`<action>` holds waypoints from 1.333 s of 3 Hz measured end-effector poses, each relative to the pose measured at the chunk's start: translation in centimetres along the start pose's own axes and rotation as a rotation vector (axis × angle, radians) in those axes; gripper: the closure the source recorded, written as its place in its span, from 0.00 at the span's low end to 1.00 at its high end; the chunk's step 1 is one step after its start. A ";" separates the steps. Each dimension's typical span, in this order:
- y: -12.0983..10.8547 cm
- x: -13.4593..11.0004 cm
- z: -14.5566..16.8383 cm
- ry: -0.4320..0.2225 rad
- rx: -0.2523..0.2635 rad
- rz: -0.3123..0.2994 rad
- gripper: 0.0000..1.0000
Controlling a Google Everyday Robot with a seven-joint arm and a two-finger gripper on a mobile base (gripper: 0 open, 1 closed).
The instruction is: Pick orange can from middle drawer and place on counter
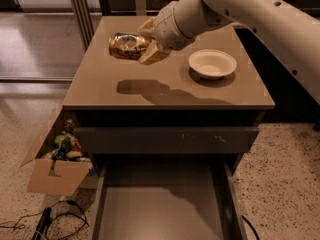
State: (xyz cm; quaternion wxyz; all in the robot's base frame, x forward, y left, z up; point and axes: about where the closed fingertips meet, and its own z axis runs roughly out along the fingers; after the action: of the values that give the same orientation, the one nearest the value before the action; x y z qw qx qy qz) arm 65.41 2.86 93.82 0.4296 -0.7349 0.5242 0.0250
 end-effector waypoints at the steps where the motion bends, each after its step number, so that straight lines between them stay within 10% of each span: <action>1: 0.3 1.2 1.9 -0.005 -0.032 0.022 1.00; 4: 3.6 4.8 3.5 0.008 -0.129 0.088 1.00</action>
Offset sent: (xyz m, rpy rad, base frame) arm 0.0091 -0.0009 -0.0681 -0.0185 0.1404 0.0117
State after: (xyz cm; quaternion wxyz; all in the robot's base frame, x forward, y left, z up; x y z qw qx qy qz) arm 66.16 1.26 87.08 0.3776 -0.7373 0.5551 0.0749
